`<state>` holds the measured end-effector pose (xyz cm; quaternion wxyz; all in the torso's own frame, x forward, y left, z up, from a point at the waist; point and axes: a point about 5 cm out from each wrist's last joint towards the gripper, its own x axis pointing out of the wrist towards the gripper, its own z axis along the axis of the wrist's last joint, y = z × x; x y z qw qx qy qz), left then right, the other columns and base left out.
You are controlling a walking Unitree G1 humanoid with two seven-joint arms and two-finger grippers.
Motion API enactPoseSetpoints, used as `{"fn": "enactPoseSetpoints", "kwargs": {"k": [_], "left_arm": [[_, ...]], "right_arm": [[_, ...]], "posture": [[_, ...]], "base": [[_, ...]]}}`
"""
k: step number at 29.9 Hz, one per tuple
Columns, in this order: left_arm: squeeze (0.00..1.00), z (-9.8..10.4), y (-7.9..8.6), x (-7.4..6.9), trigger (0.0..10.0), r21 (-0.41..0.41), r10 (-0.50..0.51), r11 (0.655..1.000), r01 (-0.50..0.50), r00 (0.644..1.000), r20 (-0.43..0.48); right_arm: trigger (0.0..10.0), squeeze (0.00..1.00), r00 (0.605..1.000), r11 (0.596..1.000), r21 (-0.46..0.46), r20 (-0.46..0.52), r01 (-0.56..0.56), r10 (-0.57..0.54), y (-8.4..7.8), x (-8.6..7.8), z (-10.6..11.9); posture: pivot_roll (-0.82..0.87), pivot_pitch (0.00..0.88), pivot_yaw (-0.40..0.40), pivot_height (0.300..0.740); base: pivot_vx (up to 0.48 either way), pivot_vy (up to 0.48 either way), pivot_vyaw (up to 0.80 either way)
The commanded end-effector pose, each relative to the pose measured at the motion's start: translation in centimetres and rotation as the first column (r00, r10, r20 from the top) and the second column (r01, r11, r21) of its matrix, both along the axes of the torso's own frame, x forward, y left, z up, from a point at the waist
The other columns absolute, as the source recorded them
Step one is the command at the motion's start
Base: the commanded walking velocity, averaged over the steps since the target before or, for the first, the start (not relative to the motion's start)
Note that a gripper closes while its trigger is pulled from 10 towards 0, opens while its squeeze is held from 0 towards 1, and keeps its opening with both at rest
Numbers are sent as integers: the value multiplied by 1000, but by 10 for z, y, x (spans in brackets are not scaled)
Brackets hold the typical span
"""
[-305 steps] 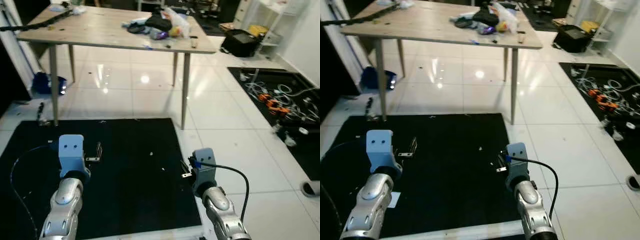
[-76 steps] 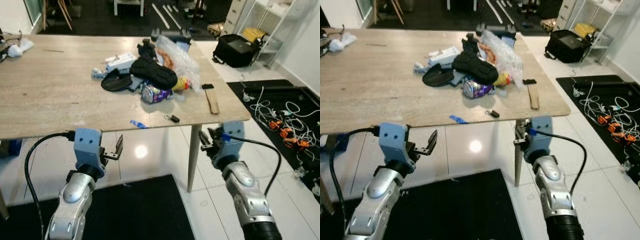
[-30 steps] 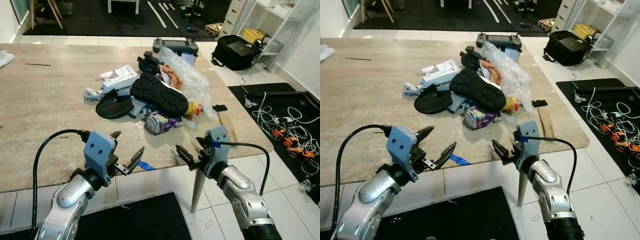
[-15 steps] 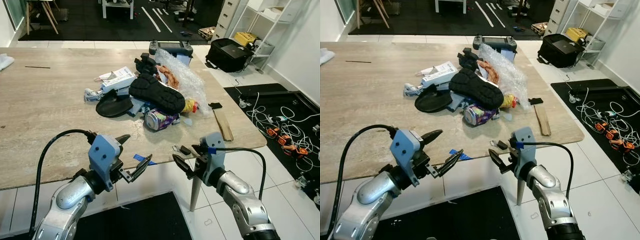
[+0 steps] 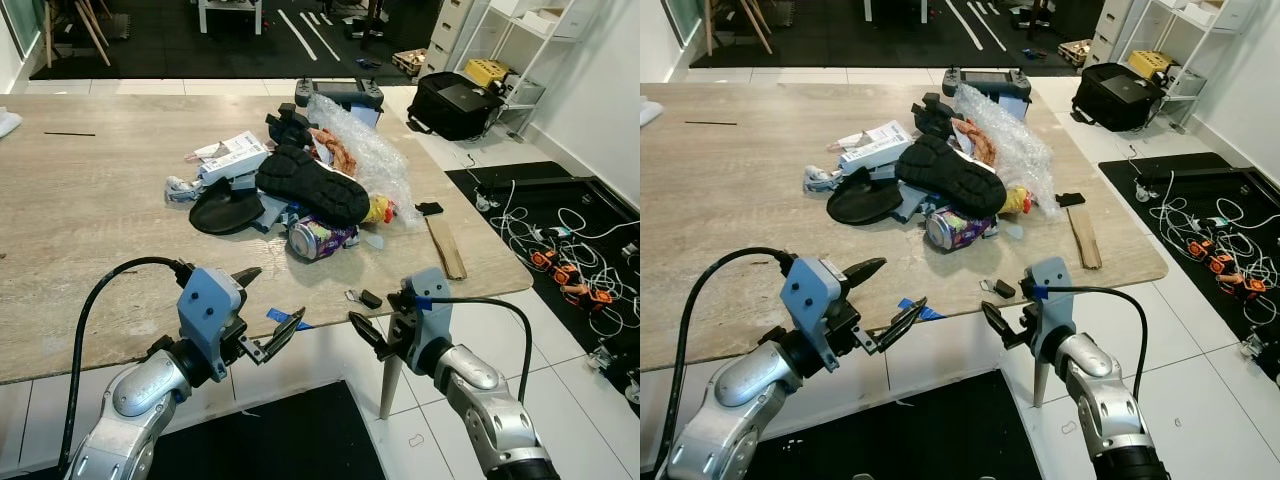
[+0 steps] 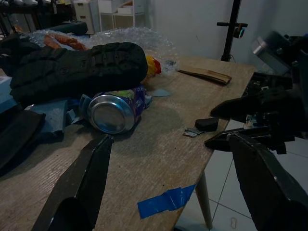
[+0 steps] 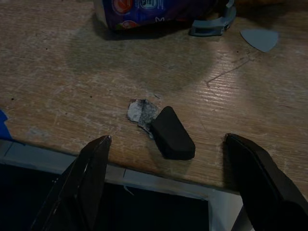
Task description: Picking trash to rubbish bin
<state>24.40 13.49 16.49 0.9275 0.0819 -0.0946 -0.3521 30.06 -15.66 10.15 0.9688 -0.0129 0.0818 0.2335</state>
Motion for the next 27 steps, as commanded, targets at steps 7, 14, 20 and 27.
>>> {"fn": "enactPoseSetpoints", "kwargs": {"k": [7,14,20,27], "left_arm": [[0,-2,-2,0,10000,33,-17,999,18,1000,-10],[0,-2,-2,-1,10000,39,-17,999,18,1000,-11],[0,-2,-2,-1,10000,43,-19,999,20,1000,-12],[0,-3,-3,-1,10000,43,-20,999,21,1000,-14]], "right_arm": [[10000,0,999,999,-15,-6,46,-46,-12,9,-5],[10000,0,999,999,-18,-15,28,-29,-12,11,-7],[1569,0,1000,1000,-13,-17,20,-20,-12,12,-8],[0,0,1000,1000,-3,-16,20,-20,-11,11,-9]], "posture": [[-38,122,-91,740],[-35,126,-93,740],[-35,125,-93,740],[-36,125,-92,740]], "base": [[0,0,0],[0,0,0],[0,0,0],[0,0,0]]}}
